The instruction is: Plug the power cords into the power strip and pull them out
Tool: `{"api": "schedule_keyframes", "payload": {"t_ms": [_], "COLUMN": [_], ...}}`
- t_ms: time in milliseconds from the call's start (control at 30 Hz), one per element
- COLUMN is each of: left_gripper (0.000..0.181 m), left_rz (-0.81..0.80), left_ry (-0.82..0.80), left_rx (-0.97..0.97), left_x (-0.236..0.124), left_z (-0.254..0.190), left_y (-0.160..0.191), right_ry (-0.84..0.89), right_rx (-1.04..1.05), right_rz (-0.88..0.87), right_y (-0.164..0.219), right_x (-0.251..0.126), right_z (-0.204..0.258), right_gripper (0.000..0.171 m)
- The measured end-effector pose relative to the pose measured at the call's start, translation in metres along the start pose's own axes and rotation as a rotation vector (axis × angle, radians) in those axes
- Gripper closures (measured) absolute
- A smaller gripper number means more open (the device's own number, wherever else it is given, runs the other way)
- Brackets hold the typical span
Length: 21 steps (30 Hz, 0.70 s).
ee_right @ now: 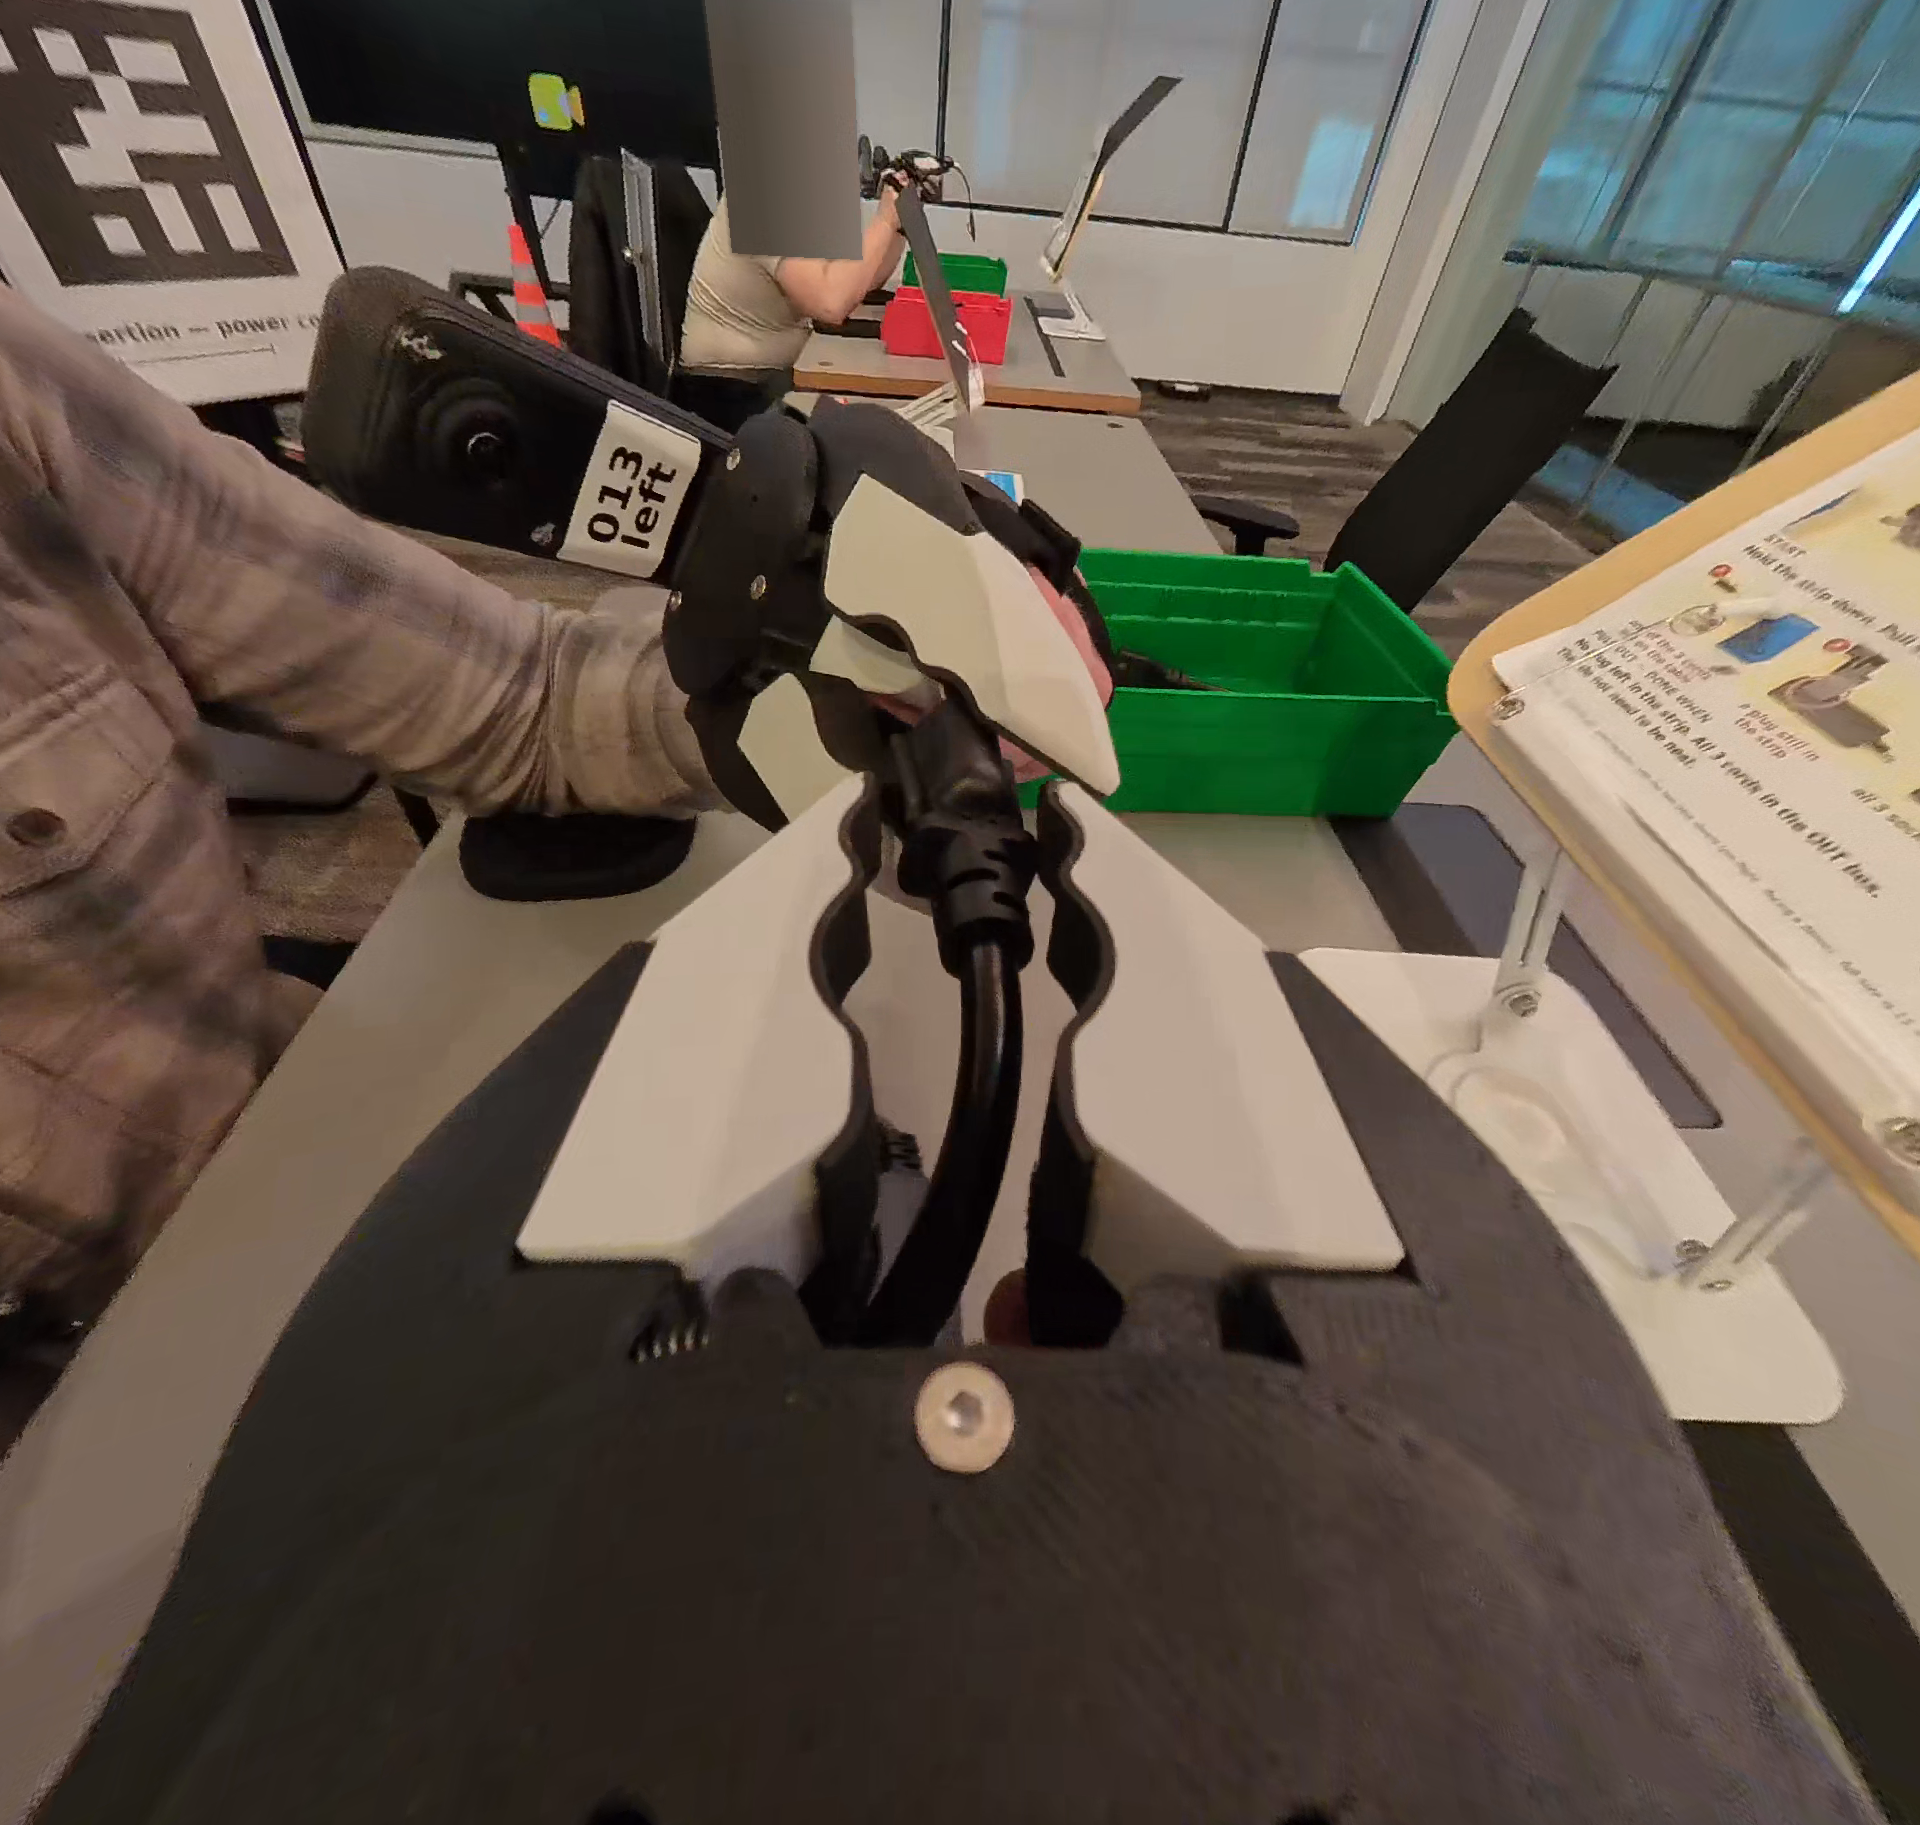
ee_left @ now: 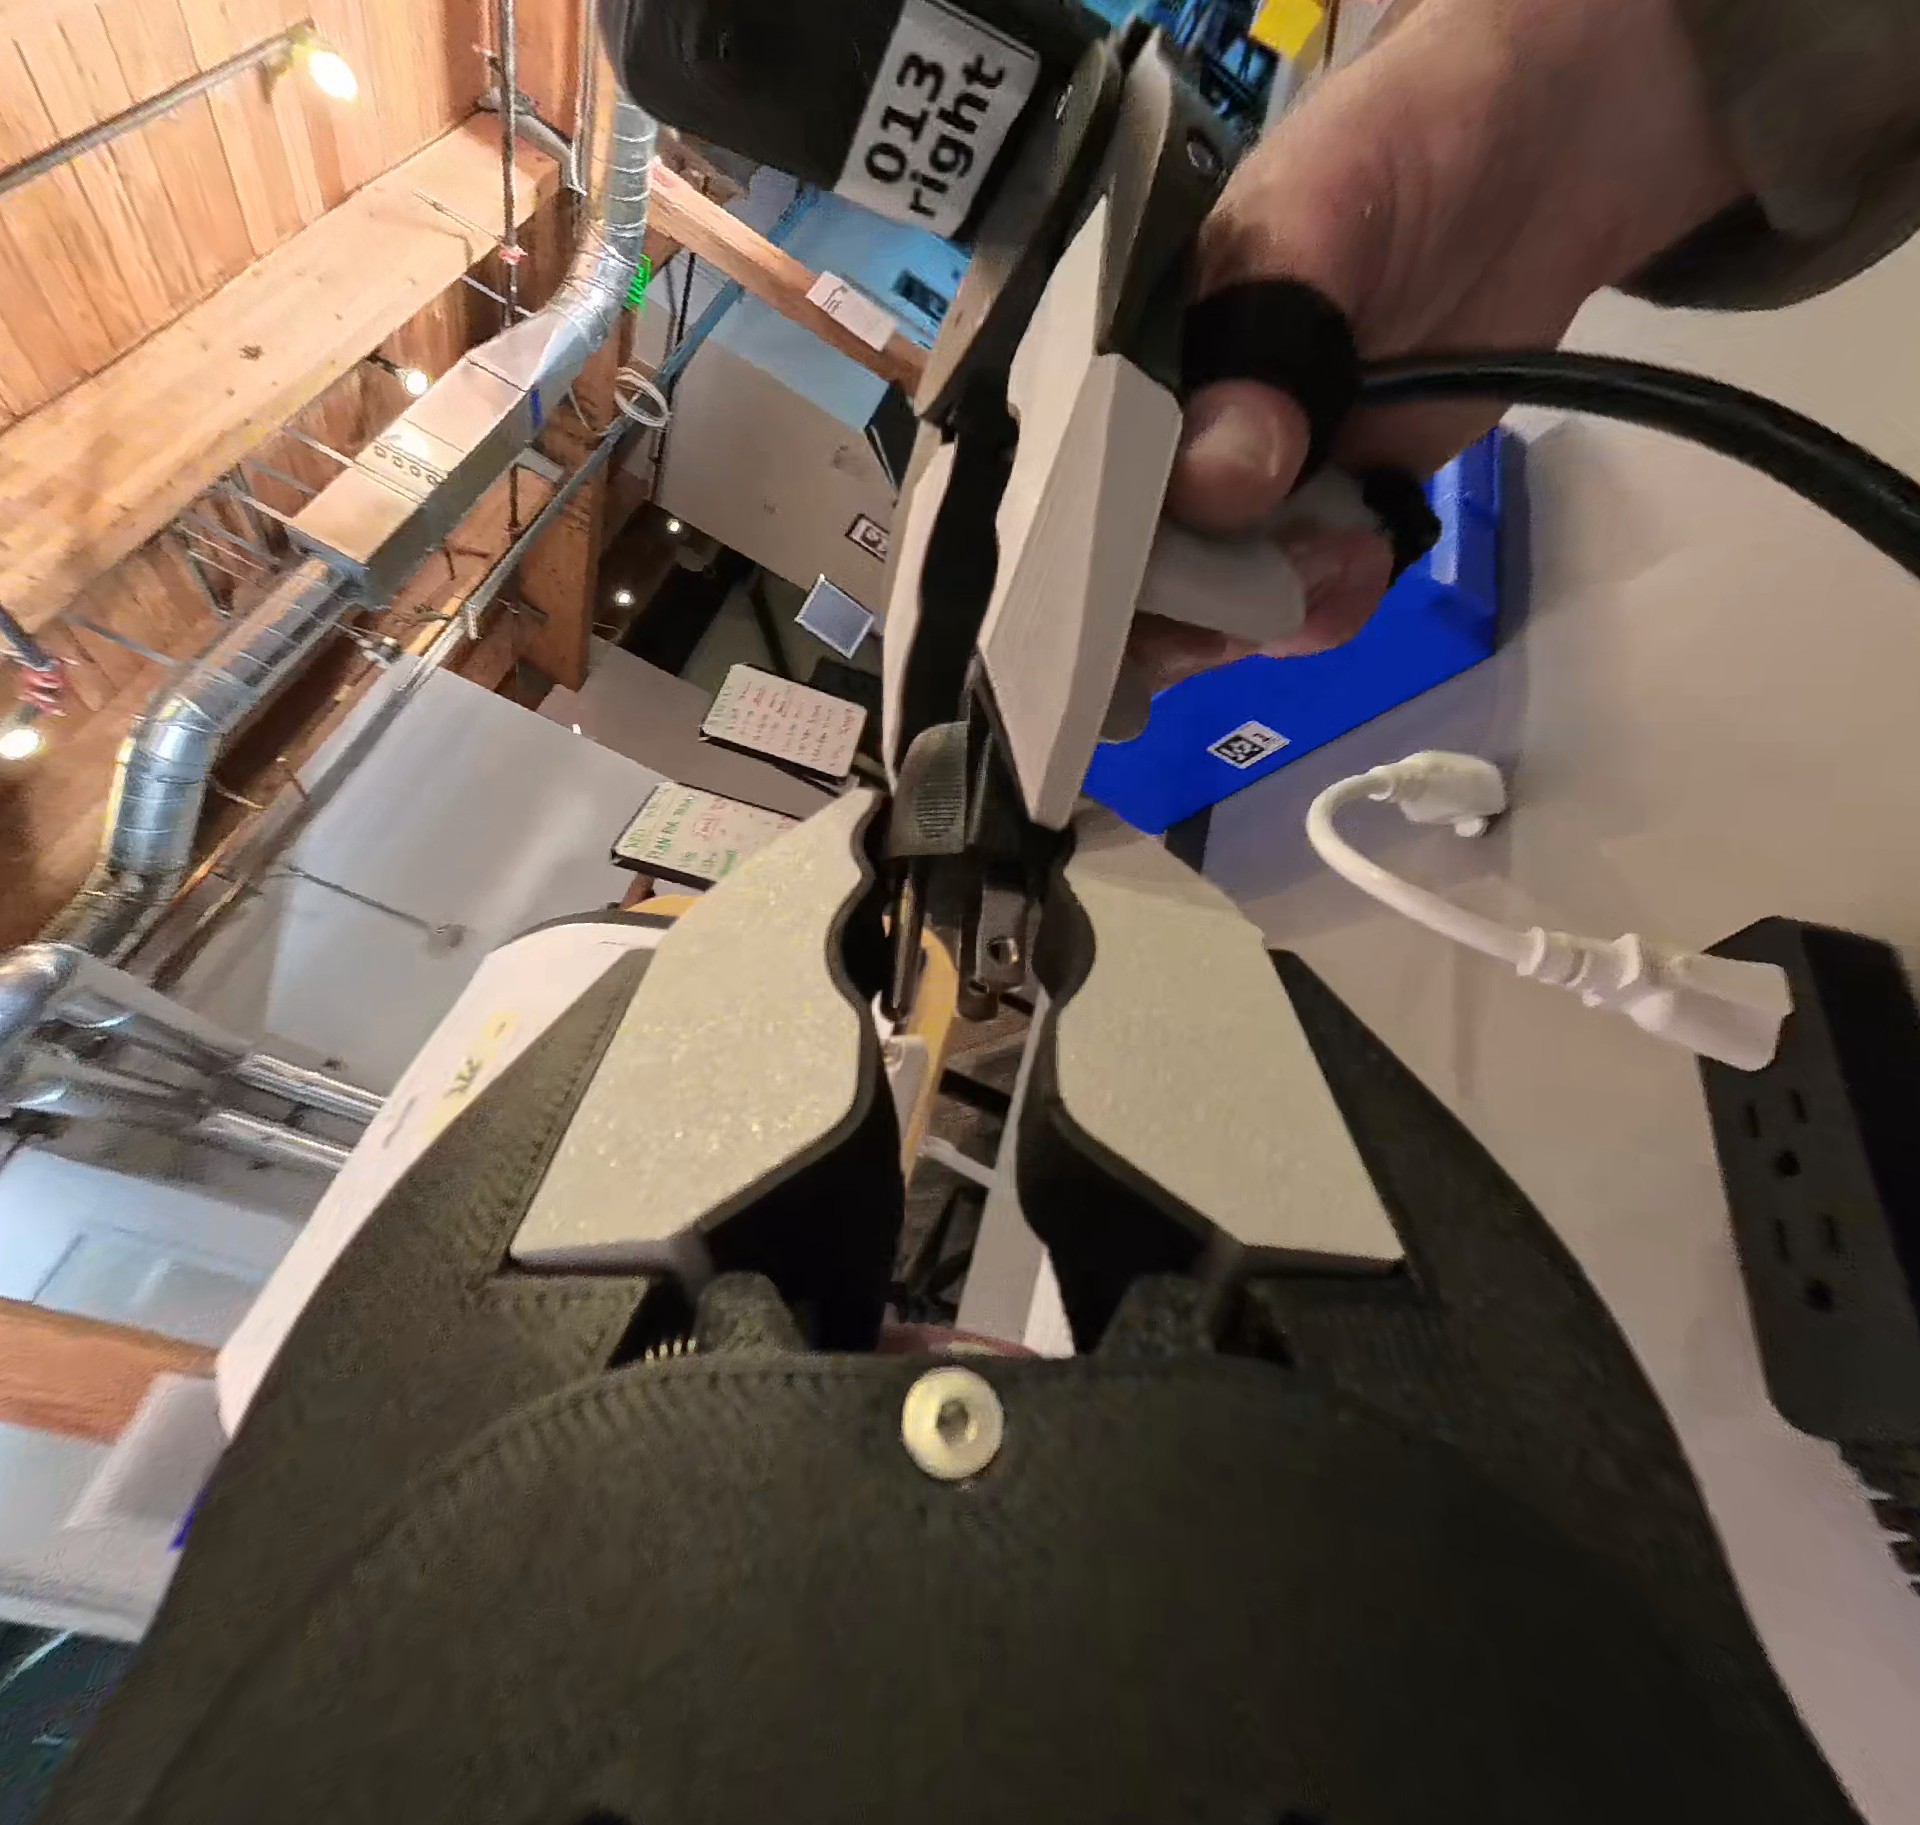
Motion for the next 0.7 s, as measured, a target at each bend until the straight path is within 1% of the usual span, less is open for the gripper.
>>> {"api": "schedule_keyframes", "payload": {"t_ms": [67, 133, 200, 233, 367, 433, 567, 700], "left_gripper": [0.159, 0.159, 0.159, 0.159, 0.159, 0.159, 0.158, 0.158], "left_rz": [-0.012, -0.018, -0.009, -0.01, -0.011, -0.012, -0.006, -0.014], "left_ry": [0.006, -0.01, -0.041, -0.052, -0.092, -0.099, -0.13, -0.137], "left_rx": [-0.021, -0.001, 0.042, 0.058, 0.099, 0.119, 0.152, 0.151], "left_x": [0.001, 0.001, 0.001, 0.0, -0.001, -0.001, -0.002, -0.003], "left_z": [-0.001, -0.003, -0.003, -0.003, -0.003, -0.005, -0.003, -0.002], "left_y": [-0.001, -0.002, -0.003, -0.004, -0.008, -0.009, -0.008, -0.011], "right_ry": [-0.037, -0.091, -0.123, -0.112, -0.169, -0.214, -0.148, -0.185], "right_rx": [0.047, 0.109, 0.139, 0.135, 0.19, 0.218, 0.173, 0.191], "right_rz": [0.005, 0.014, -0.008, -0.024, -0.044, -0.007, -0.028, -0.048], "right_y": [0.002, 0.004, 0.004, 0.003, 0.002, 0.009, 0.007, 0.004], "right_x": [-0.001, -0.001, -0.003, -0.004, -0.005, -0.002, -0.002, -0.003], "right_z": [0.001, 0.002, 0.004, 0.004, 0.008, 0.012, 0.01, 0.012], "right_gripper": [0.142, 0.14, 0.143, 0.146, 0.147, 0.146, 0.148, 0.148]}}
Point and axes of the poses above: each gripper's, where its closed fingertips meet, x out along the fingers, y out of its underside, z = x × y across the jaws, the point moved 1 cm from there along -x, back along the fingers, and after that the axes turned 14 degrees about z, right-handed, at the moved point
